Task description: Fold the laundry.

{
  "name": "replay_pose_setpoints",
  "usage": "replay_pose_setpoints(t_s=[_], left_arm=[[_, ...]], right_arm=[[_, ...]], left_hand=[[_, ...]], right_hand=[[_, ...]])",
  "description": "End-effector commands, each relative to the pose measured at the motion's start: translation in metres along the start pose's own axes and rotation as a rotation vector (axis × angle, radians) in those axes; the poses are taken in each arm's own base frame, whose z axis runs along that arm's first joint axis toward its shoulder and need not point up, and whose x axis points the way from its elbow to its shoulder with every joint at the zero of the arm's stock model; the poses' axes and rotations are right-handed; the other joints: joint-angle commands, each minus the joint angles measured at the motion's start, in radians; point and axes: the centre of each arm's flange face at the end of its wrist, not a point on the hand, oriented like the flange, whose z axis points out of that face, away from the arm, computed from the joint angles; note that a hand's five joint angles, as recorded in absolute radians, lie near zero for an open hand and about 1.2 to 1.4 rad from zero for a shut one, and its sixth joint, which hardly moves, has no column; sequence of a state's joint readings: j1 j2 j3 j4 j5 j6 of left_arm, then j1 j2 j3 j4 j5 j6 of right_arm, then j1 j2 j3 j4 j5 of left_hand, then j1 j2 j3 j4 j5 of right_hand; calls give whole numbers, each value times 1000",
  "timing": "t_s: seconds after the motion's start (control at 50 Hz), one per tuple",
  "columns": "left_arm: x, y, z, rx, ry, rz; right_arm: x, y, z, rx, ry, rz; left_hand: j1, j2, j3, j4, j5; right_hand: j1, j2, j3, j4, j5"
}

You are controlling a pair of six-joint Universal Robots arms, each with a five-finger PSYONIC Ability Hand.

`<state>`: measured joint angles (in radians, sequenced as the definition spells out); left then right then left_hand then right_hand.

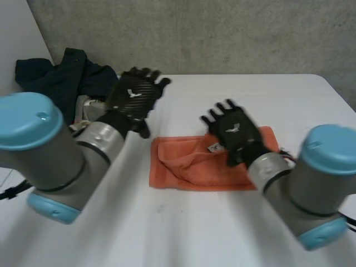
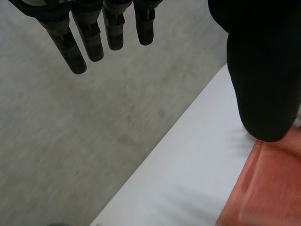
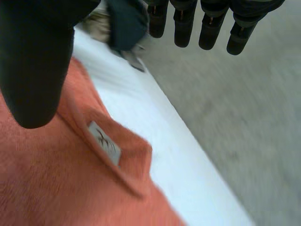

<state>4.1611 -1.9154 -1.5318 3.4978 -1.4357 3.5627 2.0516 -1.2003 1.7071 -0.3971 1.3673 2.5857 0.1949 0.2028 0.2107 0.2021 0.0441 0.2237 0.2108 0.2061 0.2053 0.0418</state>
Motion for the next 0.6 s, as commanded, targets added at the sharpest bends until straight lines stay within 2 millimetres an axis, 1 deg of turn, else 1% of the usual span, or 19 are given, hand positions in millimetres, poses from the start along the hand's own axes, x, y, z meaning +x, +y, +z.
replay_pose_setpoints(t_s=[0.02, 0.04, 0.06, 0.1, 0.12, 0.14, 0.22, 0.26, 0.36, 0.4, 0.42, 0.44, 0.48, 0.5, 0.52, 0.54, 0.56, 0.58, 0.6], left_arm=[[67, -14, 19, 77, 148, -45], [73, -14, 22, 82, 160, -51], [85, -11, 29, 89, 179, -56], [97, -4, 35, 81, 200, -58], [103, 2, 37, 70, 211, -57], [111, 12, 42, 48, 224, -53], [120, 30, 56, 13, 232, -50], [121, 35, 62, 10, 230, -49], [125, 54, 73, -17, 225, -47], [119, 66, 77, -55, 191, -38], [115, 69, 78, -70, 167, -32], [102, 76, 80, -107, 97, -15], [90, 81, 82, -143, 30, 8], [83, 85, 82, -166, -4, 24], [72, 95, 79, -228, -59, 70], [67, 99, 76, -262, -79, 98], [63, 102, 72, -294, -92, 125], [59, 102, 68, -319, -106, 150], [53, 99, 59, -363, -114, 188]], right_arm=[[27, 28, -24, -171, 47, 242], [35, 37, -26, -204, 71, 240], [40, 42, -28, -222, 83, 236], [48, 50, -30, -250, 104, 220], [52, 56, -32, -270, 113, 190], [54, 58, -32, -277, 118, 174], [53, 64, -35, -301, 108, 114], [51, 67, -35, -310, 102, 103], [42, 85, -32, -352, 77, 102], [40, 89, -29, -350, 76, 98], [40, 90, -28, -343, 80, 89], [40, 91, -27, -339, 84, 84], [42, 91, -25, -331, 88, 73], [43, 91, -24, -332, 92, 62], [44, 91, -24, -330, 94, 54], [44, 91, -24, -331, 92, 45], [44, 92, -24, -334, 94, 34], [45, 94, -24, -344, 97, 11], [46, 94, -24, -346, 95, -1]], left_hand=[[-17, -25, -32, -24, -40], [-14, -22, -30, -21, -37], [-14, -22, -29, -21, -37], [-14, -22, -29, -21, -37], [-14, -22, -29, -21, -37], [-14, -22, -29, -21, -37], [-11, -19, -27, -18, -34], [-5, -13, -21, -12, -29], [22, 14, 6, 14, -2], [45, 37, 29, 38, 21], [71, 63, 55, 64, 47], [124, 116, 108, 117, 100], [130, 122, 114, 123, 106], [133, 125, 117, 126, 109], [133, 125, 117, 126, 109], [130, 122, 114, 123, 106], [130, 122, 114, 123, 106], [130, 122, 114, 123, 106], [130, 122, 114, 123, 106]], right_hand=[[-49, -36, -32, -31, -42], [-49, -36, -32, -31, -42], [-49, -36, -32, -31, -42], [-49, -36, -32, -31, -42], [-49, -36, -32, -31, -42], [-49, -36, -32, -31, -42], [-42, -29, -24, -24, -35], [28, 41, 46, 47, 36], [225, 238, 242, 243, 232], [333, 346, 351, 352, 341], [468, 481, 485, 486, 475], [524, 537, 542, 543, 532], [633, 646, 650, 651, 640], [747, 760, 764, 765, 754], [815, 828, 832, 833, 822], [885, 898, 903, 904, 893], [964, 977, 982, 983, 972], [1170, 1183, 1188, 1189, 1178], [1173, 1185, 1190, 1191, 1180]])
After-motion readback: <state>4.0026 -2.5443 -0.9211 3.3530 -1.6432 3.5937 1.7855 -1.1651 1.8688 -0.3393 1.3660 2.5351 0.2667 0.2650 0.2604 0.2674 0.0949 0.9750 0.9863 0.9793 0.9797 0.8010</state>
